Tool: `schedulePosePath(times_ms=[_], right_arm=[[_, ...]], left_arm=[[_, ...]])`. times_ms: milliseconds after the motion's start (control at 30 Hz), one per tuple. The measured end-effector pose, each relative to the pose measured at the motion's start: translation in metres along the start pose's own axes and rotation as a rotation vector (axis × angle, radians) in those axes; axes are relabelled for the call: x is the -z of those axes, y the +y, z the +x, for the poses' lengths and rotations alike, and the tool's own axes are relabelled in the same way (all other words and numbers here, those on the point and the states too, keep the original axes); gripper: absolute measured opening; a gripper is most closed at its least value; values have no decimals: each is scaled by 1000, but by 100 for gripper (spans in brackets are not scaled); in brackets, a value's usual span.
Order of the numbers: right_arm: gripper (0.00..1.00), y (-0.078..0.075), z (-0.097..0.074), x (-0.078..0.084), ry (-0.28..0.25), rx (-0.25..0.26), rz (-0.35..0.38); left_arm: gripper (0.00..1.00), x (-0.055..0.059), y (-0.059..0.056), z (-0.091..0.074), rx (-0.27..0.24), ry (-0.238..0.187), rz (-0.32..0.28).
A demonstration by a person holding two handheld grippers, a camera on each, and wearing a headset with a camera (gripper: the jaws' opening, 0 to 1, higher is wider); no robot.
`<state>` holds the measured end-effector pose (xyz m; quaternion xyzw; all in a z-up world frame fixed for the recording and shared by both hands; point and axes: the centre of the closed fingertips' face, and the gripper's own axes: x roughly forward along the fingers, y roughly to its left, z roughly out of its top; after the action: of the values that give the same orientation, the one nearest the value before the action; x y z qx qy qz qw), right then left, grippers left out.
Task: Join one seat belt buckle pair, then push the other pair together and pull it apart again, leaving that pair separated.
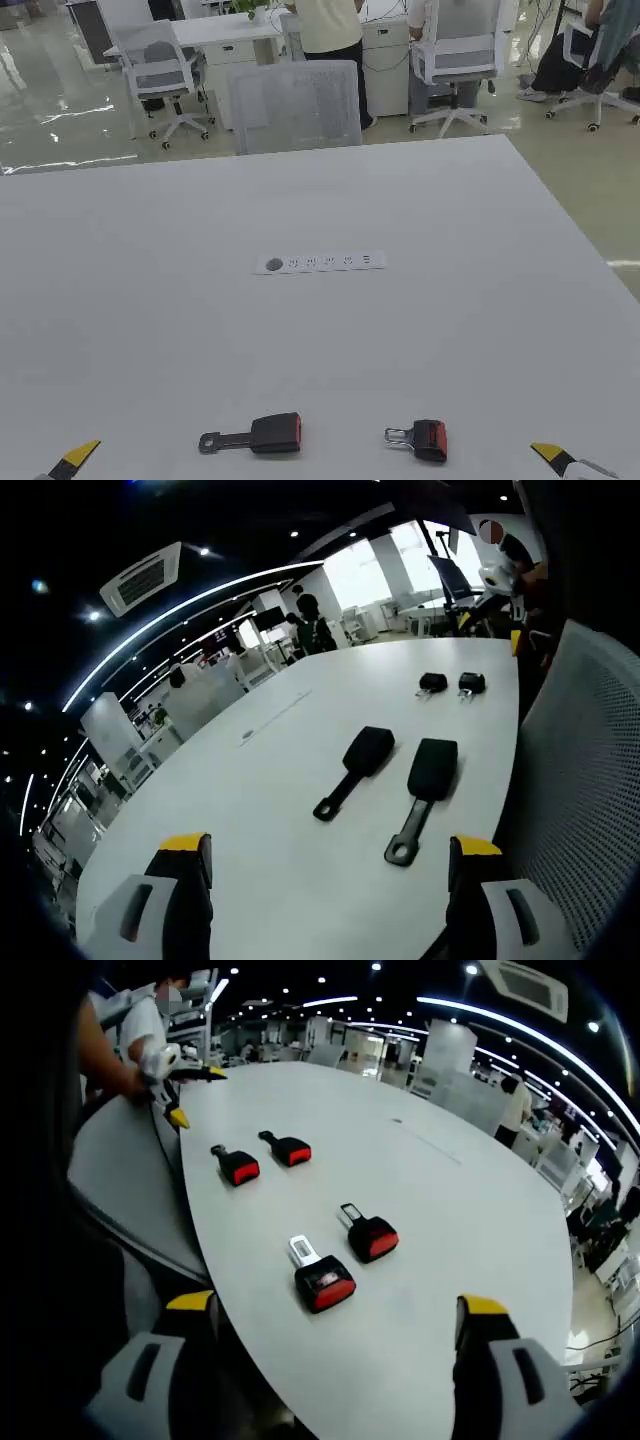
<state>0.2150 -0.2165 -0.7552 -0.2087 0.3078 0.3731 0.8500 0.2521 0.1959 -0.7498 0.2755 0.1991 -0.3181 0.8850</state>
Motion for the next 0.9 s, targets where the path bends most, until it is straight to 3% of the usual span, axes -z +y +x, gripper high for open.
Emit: schedulePosePath(times_ms=[900], right_arm=[[98, -7, 11, 0, -7, -7, 6]], left_arm=[[100, 4, -2, 1, 5, 26, 6]])
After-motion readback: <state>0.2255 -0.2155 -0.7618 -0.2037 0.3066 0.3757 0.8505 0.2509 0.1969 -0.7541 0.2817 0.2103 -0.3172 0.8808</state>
